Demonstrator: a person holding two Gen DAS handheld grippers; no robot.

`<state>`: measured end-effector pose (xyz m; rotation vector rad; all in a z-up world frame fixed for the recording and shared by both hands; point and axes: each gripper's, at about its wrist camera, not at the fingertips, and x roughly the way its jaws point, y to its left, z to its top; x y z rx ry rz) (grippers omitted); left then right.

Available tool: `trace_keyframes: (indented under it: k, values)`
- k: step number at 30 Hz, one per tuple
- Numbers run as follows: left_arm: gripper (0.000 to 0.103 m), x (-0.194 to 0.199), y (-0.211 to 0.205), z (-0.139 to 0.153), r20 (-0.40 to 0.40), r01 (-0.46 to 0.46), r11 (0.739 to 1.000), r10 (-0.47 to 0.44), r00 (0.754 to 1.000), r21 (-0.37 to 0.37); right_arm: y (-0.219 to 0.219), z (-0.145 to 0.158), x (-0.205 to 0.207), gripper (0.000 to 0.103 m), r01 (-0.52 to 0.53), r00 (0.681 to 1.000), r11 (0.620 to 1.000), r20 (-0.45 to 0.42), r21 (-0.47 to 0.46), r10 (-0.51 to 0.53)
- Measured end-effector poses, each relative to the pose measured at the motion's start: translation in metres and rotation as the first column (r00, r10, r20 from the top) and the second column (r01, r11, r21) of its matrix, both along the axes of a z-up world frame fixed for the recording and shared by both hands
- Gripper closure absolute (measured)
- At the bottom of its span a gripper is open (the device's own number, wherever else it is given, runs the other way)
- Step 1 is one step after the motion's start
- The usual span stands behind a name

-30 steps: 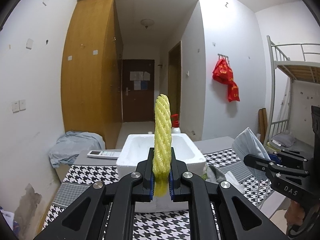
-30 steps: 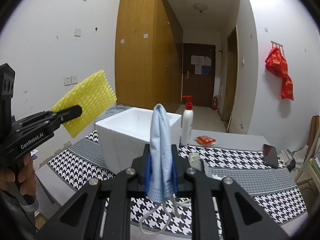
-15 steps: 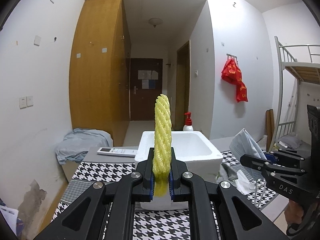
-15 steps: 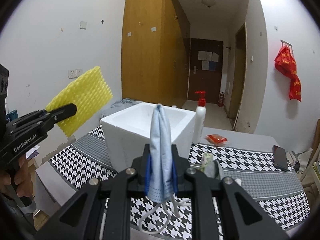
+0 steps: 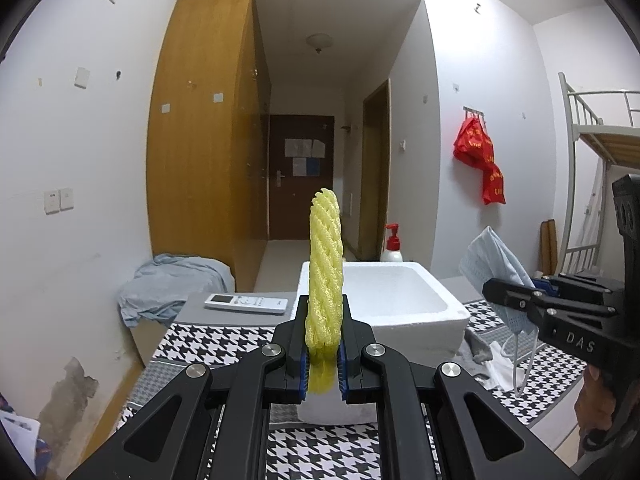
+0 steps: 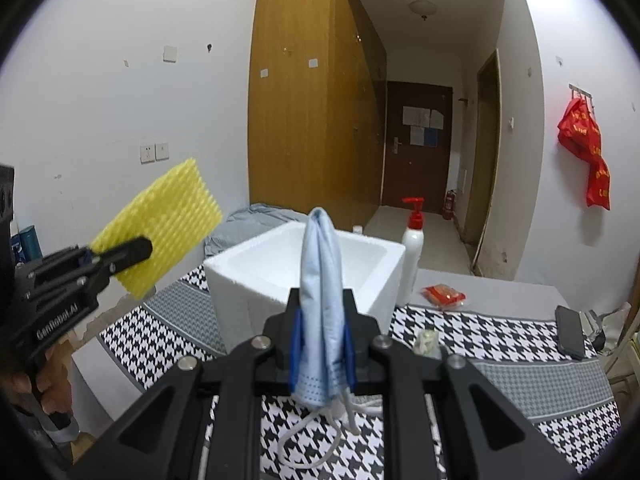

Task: Organize soft objects
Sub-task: 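Carry the mask and yellow sleeve up over the white foam box with both grippers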

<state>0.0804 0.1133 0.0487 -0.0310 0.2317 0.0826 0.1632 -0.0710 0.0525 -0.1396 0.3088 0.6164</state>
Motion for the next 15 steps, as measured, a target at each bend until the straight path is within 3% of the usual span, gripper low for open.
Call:
trace_keyframes:
  k: [15]
  values:
    - [0.092, 0.011, 0.019, 0.006, 0.014, -0.043, 0.999, 0.042, 0.999, 0.013, 0.021, 0.026, 0.022, 0.082, -0.015, 1.000, 1.000, 0.001, 0.011, 0.015]
